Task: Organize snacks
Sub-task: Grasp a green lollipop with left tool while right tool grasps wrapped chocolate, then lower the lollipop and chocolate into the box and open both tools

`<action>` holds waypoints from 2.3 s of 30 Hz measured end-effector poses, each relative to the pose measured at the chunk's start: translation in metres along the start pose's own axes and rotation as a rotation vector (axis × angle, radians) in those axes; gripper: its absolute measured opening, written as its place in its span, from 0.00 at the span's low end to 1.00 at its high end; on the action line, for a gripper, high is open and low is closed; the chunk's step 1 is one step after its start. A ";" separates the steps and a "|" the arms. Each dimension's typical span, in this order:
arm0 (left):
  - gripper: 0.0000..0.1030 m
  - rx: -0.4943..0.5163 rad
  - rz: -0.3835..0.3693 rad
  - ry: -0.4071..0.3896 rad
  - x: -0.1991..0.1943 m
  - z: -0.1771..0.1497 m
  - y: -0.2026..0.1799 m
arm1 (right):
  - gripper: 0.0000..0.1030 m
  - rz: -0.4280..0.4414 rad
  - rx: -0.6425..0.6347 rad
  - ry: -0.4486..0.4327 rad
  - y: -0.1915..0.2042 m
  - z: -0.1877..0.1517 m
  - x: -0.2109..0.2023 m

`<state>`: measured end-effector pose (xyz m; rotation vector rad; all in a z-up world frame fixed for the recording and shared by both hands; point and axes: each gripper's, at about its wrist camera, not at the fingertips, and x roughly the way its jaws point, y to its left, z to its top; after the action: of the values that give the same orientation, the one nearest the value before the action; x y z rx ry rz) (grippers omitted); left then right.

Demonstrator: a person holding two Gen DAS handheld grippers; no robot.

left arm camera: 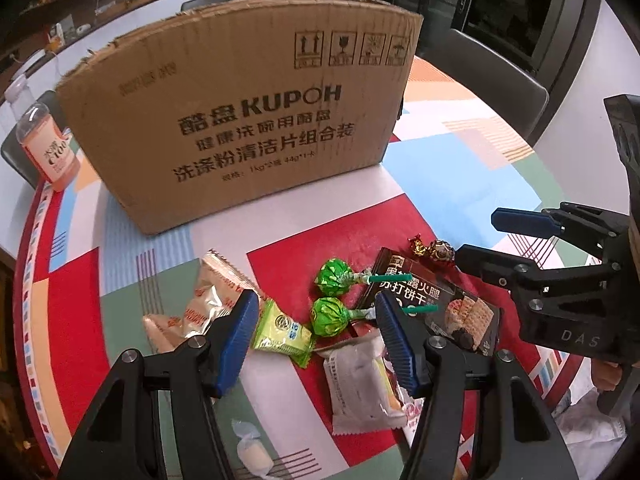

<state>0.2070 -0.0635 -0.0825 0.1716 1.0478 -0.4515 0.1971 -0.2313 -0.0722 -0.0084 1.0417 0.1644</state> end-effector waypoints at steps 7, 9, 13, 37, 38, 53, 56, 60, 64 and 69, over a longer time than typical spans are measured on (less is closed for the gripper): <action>0.53 0.004 -0.025 0.030 0.022 0.009 -0.002 | 0.54 0.000 0.019 0.019 -0.004 -0.002 0.009; 0.50 0.002 -0.032 0.033 0.026 0.011 -0.003 | 0.52 0.007 0.024 0.027 -0.005 -0.002 0.012; 0.45 -0.009 -0.043 0.042 0.035 0.015 -0.002 | 0.48 0.016 0.025 0.031 -0.004 -0.002 0.016; 0.25 -0.052 -0.064 0.071 0.063 0.029 -0.004 | 0.23 0.054 0.033 0.084 -0.004 -0.002 0.042; 0.24 -0.053 -0.063 0.069 0.060 0.027 -0.002 | 0.21 0.055 0.034 0.083 -0.004 -0.001 0.042; 0.24 -0.072 -0.077 -0.001 0.023 0.020 0.004 | 0.19 0.051 0.010 -0.005 0.004 0.007 0.011; 0.24 -0.074 -0.071 -0.020 0.013 0.021 0.003 | 0.19 0.050 0.001 -0.027 0.007 0.008 0.004; 0.24 -0.072 -0.071 -0.056 -0.002 0.021 0.003 | 0.19 0.063 -0.001 -0.050 0.010 0.011 -0.006; 0.24 -0.070 -0.067 -0.093 -0.016 0.023 0.003 | 0.19 0.072 -0.005 -0.076 0.012 0.014 -0.016; 0.24 -0.067 -0.062 -0.146 -0.037 0.027 0.004 | 0.19 0.079 -0.012 -0.122 0.014 0.021 -0.030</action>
<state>0.2146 -0.0593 -0.0377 0.0459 0.9257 -0.4777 0.1986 -0.2199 -0.0342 0.0314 0.9202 0.2405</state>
